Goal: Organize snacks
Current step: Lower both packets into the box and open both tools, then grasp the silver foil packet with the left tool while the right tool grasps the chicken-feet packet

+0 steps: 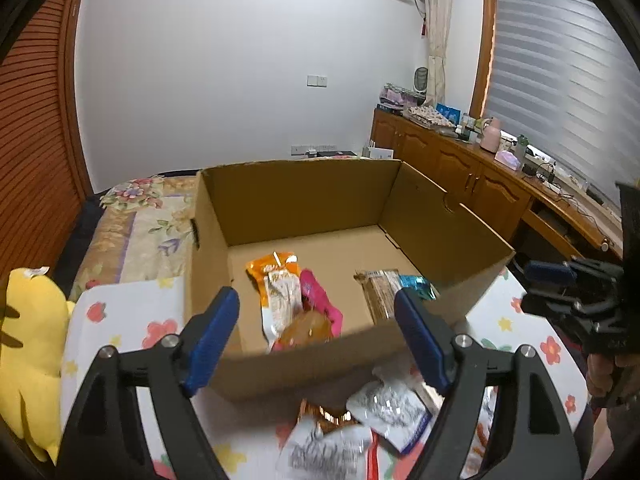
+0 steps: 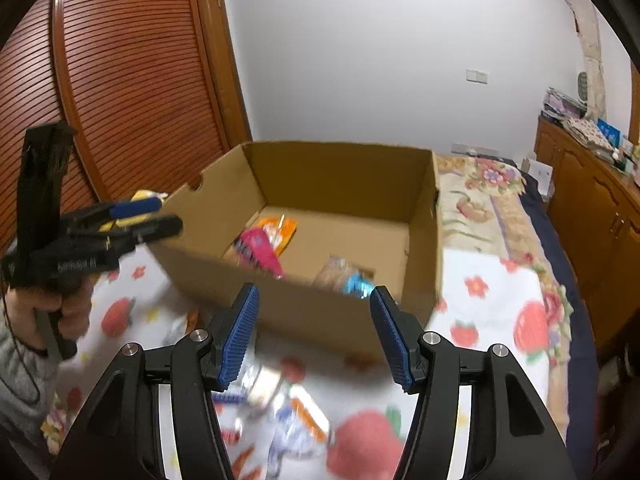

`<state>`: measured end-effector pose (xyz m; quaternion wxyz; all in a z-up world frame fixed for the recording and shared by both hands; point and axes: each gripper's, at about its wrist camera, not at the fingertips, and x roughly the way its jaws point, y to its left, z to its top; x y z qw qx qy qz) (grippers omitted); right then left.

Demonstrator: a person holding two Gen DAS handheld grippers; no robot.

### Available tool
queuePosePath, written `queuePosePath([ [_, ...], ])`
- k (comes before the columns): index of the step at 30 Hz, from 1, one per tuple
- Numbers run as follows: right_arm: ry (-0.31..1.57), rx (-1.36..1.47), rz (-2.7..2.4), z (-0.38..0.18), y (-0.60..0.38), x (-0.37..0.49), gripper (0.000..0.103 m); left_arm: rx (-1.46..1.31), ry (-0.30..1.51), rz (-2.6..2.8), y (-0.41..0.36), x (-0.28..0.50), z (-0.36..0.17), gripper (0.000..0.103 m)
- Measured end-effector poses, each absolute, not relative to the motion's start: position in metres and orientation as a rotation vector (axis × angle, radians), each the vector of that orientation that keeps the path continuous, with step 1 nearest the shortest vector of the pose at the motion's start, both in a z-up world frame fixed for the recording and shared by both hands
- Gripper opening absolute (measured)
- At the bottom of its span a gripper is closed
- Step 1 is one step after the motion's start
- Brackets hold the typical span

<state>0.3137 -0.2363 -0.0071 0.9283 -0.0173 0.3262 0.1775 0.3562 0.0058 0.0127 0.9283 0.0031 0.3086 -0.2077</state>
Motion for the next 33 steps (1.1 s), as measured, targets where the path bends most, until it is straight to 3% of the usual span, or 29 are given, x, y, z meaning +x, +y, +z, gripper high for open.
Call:
queuePosePath([
  [13,0.801,0.002,0.358,-0.057,-0.239,0.233,0.060,-0.005,0.629,-0.391,0.048,0.290,-0.002,0.084],
  [33,0.958,-0.057,0.380,-0.122,-0.206,0.216,0.061,-0.048,0.747,-0.370,0.055,0.271,-0.056,0.084],
])
